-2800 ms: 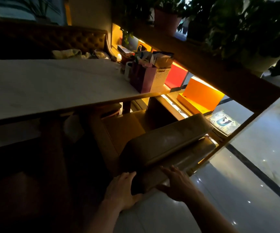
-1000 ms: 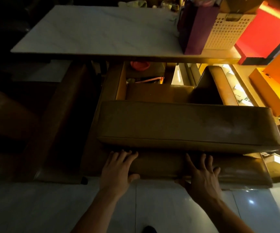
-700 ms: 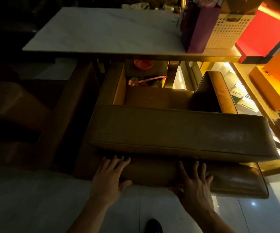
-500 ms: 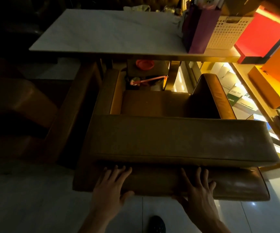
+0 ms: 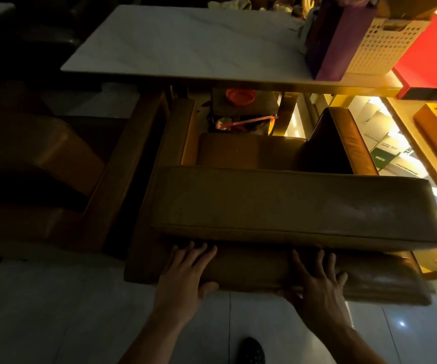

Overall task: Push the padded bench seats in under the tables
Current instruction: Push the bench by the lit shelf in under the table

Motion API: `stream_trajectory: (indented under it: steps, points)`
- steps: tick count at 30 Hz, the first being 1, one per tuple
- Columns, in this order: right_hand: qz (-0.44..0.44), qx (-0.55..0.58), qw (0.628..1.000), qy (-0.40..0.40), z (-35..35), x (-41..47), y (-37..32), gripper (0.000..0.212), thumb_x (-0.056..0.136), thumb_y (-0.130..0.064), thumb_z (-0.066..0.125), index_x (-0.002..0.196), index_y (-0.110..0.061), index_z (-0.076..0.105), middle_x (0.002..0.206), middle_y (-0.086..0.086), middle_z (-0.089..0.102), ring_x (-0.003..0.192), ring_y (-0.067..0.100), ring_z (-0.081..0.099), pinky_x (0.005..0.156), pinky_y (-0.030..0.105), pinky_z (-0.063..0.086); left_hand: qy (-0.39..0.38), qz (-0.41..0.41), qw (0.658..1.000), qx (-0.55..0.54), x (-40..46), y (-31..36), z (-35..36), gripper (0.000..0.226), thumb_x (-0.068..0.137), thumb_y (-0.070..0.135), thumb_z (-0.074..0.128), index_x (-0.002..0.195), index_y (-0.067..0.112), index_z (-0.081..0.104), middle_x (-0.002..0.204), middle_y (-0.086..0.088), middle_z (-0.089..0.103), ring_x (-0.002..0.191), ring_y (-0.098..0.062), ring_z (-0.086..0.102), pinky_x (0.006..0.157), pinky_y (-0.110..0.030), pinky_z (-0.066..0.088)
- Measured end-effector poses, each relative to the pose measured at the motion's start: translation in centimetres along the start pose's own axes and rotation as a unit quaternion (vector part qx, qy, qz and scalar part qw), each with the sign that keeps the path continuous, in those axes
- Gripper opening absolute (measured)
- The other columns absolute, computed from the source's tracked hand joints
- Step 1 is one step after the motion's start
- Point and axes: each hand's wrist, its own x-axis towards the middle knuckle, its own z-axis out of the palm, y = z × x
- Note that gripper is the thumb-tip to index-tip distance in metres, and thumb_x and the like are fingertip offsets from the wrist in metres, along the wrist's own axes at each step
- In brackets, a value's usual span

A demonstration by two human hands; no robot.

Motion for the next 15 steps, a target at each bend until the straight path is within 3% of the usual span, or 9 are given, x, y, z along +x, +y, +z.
stream_trajectory:
  steps: [3,8,11,15]
  points:
    - [-0.001,0.002,0.999,0.034,-0.5,1.8,0.0,0.095,0.081,-0.078,0.048,0.158,-0.036,0.01,0.161,0.028,0.008,0.146,0.053,0.0,0.109,0.073,0.022,0.008,0.0,1.0,0.004,1.7,-0.3,0.3,0.072,0.085,0.068,0.043,0.15,0.042,0.024,0.151,0.016,0.036,0.142,-0.016,0.024,0.117,-0.039,0.005]
    - [-0.005,-0.032,0.999,0.037,-1.0,3.0,0.2,0.099,0.078,-0.081,0.047,0.158,-0.036,0.011,0.159,0.029,0.013,0.145,0.052,0.005,0.109,0.07,0.025,0.017,-0.002,1.0,0.0,3.0,-0.3,0.4,0.072,0.084,0.064,0.049,0.149,0.041,0.029,0.151,0.016,0.037,0.142,-0.017,0.024,0.118,-0.037,-0.001]
    - [-0.002,-0.031,0.998,0.05,-1.1,3.1,0.0,0.1,0.076,-0.081,0.051,0.157,-0.034,0.017,0.157,0.03,0.019,0.144,0.053,0.009,0.105,0.07,0.031,0.027,0.008,1.0,-0.003,3.1,-0.5,0.5,0.073,0.083,0.062,0.053,0.149,0.04,0.03,0.15,0.015,0.039,0.141,-0.017,0.025,0.12,-0.04,0.004]
    - [-0.001,-0.049,0.998,0.048,-1.4,2.9,-0.1,0.099,0.079,-0.081,0.047,0.158,-0.035,0.009,0.159,0.027,0.012,0.145,0.05,0.006,0.108,0.067,0.029,0.031,0.012,0.999,-0.001,3.2,-0.3,0.2,0.074,0.083,0.055,0.063,0.148,0.037,0.032,0.151,0.011,0.039,0.142,-0.021,0.025,0.12,-0.046,0.009]
